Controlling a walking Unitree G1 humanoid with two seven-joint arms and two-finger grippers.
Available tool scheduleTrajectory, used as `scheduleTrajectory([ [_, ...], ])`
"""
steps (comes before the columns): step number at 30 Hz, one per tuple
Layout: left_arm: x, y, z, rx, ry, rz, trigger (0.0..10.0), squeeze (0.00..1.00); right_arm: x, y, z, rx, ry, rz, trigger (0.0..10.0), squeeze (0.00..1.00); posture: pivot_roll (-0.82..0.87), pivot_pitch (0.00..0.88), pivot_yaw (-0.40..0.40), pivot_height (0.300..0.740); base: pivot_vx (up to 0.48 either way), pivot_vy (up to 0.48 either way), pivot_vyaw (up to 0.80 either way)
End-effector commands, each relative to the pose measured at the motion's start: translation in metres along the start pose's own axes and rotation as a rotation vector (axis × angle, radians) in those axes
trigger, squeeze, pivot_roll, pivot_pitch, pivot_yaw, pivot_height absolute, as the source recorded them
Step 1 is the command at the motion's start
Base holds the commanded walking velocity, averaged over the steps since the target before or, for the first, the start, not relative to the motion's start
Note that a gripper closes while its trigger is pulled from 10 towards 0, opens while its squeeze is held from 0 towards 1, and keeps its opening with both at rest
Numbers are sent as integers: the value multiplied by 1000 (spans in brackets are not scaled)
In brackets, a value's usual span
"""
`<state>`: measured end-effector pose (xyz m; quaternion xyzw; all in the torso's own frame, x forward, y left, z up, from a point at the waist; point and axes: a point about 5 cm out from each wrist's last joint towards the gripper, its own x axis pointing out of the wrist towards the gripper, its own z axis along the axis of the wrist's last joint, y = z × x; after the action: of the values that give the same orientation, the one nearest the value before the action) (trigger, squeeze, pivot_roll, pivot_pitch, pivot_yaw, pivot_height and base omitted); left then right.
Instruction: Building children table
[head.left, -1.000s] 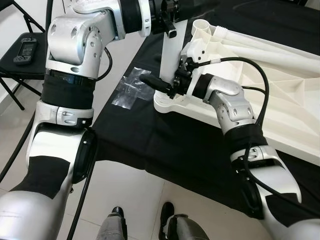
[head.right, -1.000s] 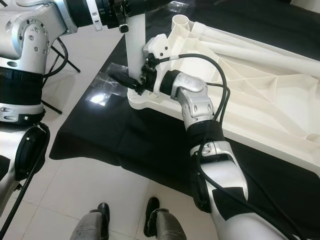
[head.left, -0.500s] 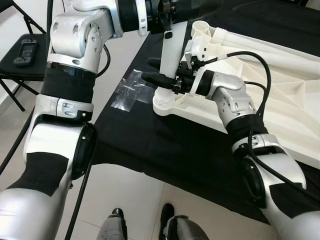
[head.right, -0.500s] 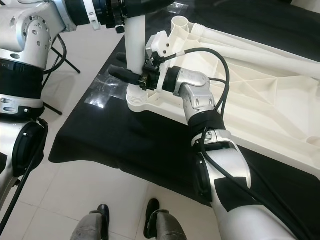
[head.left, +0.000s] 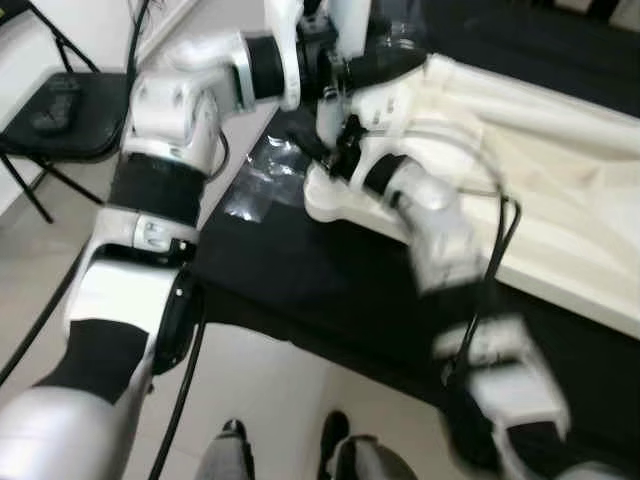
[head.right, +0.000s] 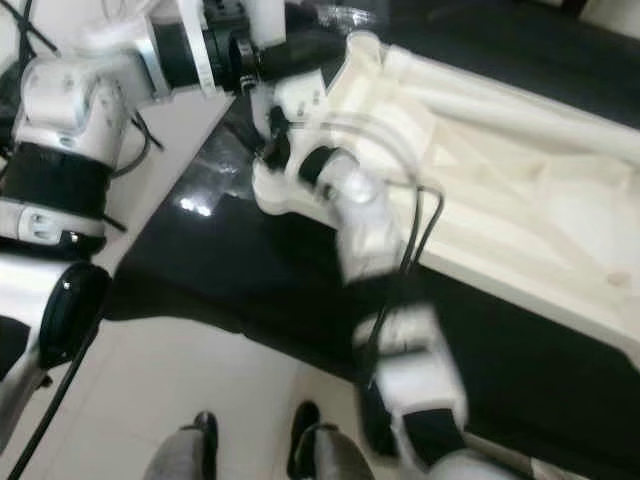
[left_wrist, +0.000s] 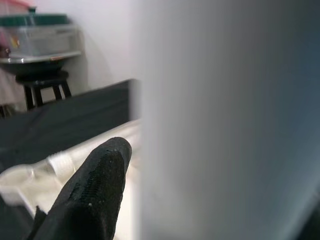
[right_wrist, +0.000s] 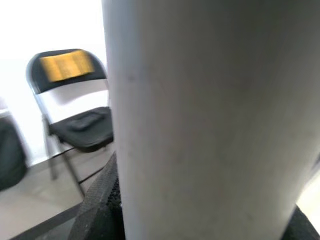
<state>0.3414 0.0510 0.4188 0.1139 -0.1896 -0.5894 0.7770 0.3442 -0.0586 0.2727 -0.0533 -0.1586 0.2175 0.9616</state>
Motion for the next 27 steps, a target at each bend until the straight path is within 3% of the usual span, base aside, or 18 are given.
scheduleTrajectory([
  [1, 18, -15, 9, 25, -19, -76, 10000, 0, -8, 20, -49, 15, 268, 46, 0, 0, 128, 334, -60, 740, 0, 0, 0],
  [9, 22, -17, 12, 47, -30, -75, 10000, 0, 10, 15, -45, 35, 241, -27, 0, 0, 127, 318, -57, 740, 0, 0, 0],
  [12, 21, -16, 11, 47, -27, -70, 10000, 0, 9, 16, -42, 41, 251, -53, 0, 0, 129, 321, -56, 740, 0, 0, 0],
  [13, 21, -15, 11, 44, -26, -70, 4118, 0, 7, 18, -40, 41, 257, -59, 1843, 0, 129, 322, -55, 740, 0, 0, 0],
  [14, 21, -15, 10, 40, -26, -71, 0, 0, 6, 19, -38, 43, 261, -63, 10000, 0, 128, 321, -55, 740, 0, 0, 0],
  [22, 21, -17, 10, 34, -22, -80, 0, 0, 2, 17, -30, 21, 264, -54, 10000, 0, 130, 321, -53, 740, 0, 0, 0],
  [25, 21, -17, 10, 37, -19, -78, 0, 0, 10, 6, -24, -16, 223, -16, 10000, 0, 130, 322, -55, 740, 0, 0, 0],
  [27, 21, -17, 10, 38, -15, -75, 0, 0, 20, -11, -17, -61, 188, 58, 10000, 0, 133, 323, -57, 740, 0, 0, 0],
])
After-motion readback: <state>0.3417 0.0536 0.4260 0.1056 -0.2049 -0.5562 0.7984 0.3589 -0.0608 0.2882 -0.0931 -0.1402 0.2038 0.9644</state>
